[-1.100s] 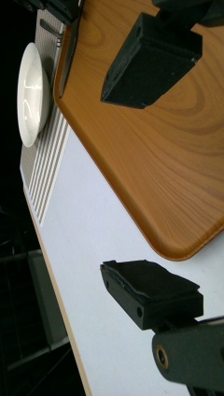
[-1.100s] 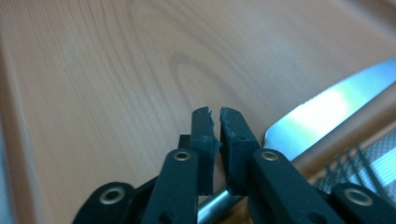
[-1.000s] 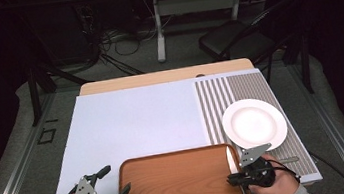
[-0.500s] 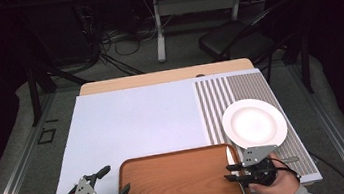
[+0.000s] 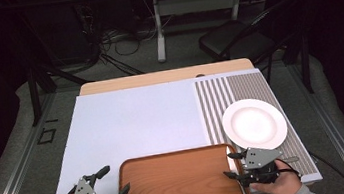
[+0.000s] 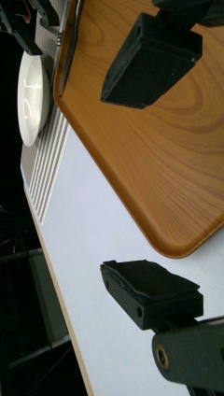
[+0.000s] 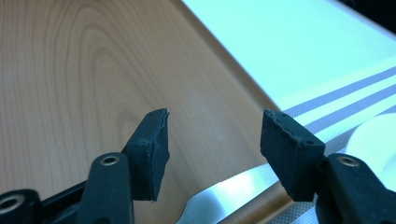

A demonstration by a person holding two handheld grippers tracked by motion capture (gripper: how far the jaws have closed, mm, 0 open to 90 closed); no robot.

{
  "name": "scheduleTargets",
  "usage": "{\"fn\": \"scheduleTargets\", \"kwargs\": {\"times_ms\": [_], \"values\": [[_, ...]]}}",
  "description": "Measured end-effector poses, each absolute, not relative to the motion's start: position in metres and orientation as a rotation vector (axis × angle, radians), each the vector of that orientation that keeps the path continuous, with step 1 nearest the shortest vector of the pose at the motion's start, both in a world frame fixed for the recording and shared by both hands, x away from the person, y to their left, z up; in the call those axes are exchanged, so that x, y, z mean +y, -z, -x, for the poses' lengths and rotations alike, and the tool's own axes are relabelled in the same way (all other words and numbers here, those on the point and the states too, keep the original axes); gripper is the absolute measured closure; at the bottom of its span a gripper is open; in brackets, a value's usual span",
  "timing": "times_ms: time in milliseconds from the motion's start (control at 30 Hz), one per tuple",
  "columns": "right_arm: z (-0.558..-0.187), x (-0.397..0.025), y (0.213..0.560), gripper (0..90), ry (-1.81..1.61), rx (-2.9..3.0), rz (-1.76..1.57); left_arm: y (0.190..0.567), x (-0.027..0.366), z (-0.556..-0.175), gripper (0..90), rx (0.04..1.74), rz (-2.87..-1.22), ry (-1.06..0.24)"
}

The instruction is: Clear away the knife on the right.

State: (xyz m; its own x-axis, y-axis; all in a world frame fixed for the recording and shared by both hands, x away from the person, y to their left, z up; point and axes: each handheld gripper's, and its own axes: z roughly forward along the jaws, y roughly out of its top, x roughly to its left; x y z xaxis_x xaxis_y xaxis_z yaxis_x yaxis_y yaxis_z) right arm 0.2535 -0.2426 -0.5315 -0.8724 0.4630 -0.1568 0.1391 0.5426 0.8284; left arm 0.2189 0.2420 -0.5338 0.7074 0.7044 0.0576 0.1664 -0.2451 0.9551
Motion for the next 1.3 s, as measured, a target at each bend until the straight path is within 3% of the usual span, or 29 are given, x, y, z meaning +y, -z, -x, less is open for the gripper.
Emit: {"fn": "scheduleTargets", "kwargs": {"times_ms": [133,333,433,533,1300], "values": [[-0.256,-0.247,0.53,35.3,-1.279,2.421,-0.579,0.534,0.242,-0.219,15.9,0.69,-1.779,-0.59],[-0.262,-0.255,0.529,14.1,-1.238,2.407,-0.659,0.534,0.243,-0.219,16.0,0.693,-1.776,-0.59],[-0.263,-0.259,0.528,13.4,-1.227,2.414,-0.662,0.534,0.243,-0.218,15.9,0.693,-1.772,-0.589],[-0.265,-0.267,0.526,0.0,-1.24,2.378,-0.735,0.534,0.243,-0.218,15.9,0.695,-1.771,-0.59],[-0.272,-0.307,0.516,0.0,-1.191,2.283,-0.889,0.536,0.247,-0.22,15.9,0.738,-1.742,-0.582]]}}
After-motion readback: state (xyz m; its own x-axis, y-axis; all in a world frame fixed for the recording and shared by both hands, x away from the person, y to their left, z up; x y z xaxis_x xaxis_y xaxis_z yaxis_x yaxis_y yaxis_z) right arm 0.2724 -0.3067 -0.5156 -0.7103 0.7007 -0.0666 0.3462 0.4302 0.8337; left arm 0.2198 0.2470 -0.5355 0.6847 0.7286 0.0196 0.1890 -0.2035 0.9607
